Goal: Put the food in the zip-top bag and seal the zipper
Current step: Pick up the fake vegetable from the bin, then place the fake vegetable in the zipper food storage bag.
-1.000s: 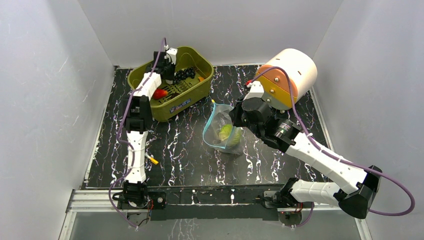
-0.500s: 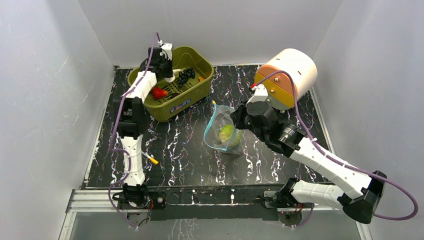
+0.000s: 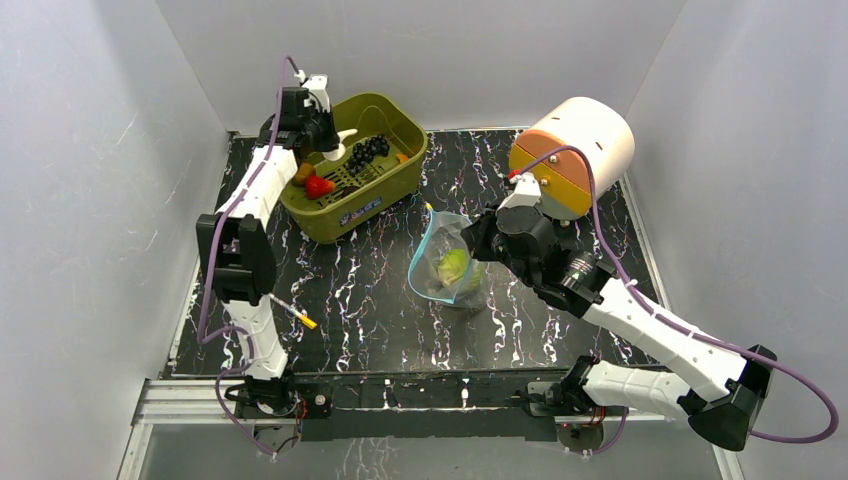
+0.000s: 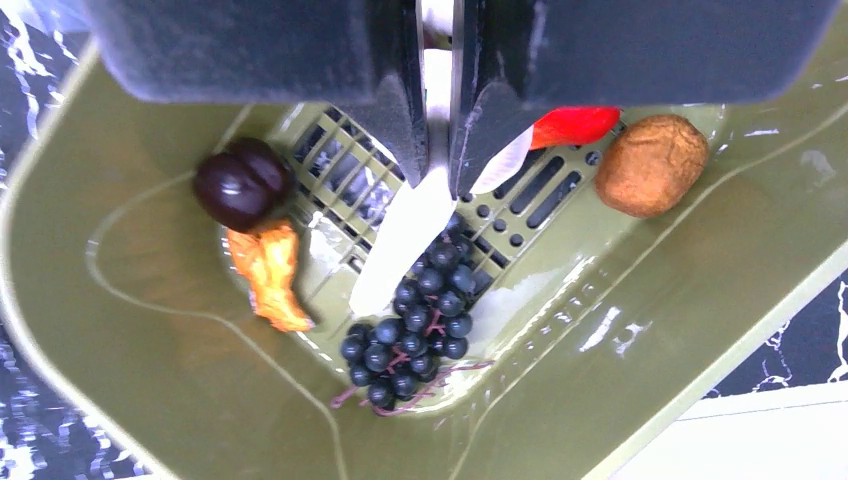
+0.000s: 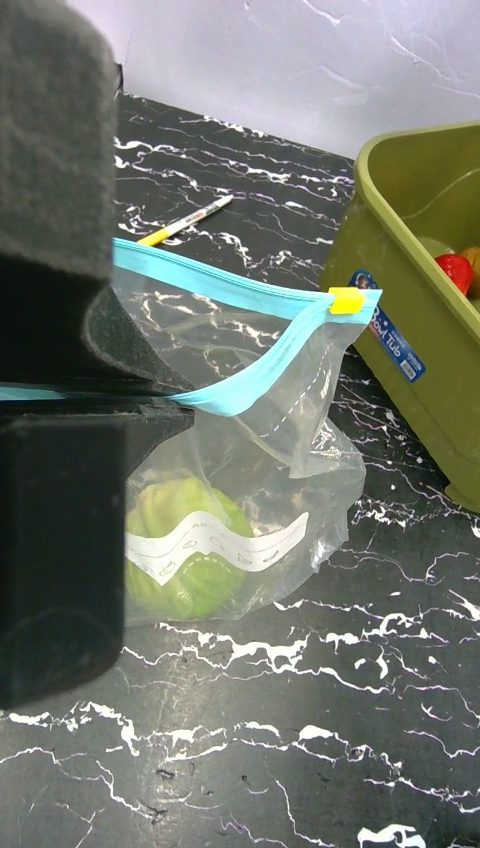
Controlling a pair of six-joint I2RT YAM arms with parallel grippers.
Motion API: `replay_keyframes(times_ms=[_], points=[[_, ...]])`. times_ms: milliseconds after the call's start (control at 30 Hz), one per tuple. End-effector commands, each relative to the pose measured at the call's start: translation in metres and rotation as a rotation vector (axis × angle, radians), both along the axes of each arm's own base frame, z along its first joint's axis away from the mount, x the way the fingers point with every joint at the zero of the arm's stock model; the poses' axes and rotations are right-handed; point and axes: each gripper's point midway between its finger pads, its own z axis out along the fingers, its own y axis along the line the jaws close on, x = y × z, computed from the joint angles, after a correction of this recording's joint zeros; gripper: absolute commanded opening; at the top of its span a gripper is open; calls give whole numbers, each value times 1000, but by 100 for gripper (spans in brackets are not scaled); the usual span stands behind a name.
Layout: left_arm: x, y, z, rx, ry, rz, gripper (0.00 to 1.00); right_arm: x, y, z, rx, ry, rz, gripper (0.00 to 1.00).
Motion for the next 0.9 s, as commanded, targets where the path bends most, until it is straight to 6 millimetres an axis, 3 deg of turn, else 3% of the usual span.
replay_keyframes(times_ms=[0,200,400,567,667,867], points=[[-31,-16,61,-113,-70,-56,0,3,7,14,92,-18,-12,0],[-81,-39,81,-242,-47,-164,0,9,14,16,138,-42,-21,0],[-142,-62,115,-423,-68,-261,0,14,20,16,173,-43,-29,0],[-186,-78,122,-555,-9,-339,0,16,23,8,188,-24,-43,0],[-216,-88,137,-621,8,-417,0,20,22,9,204,-35,-66,0],[-255,-98,145,-732,63,-483,0,25,23,12,228,-44,-91,0]])
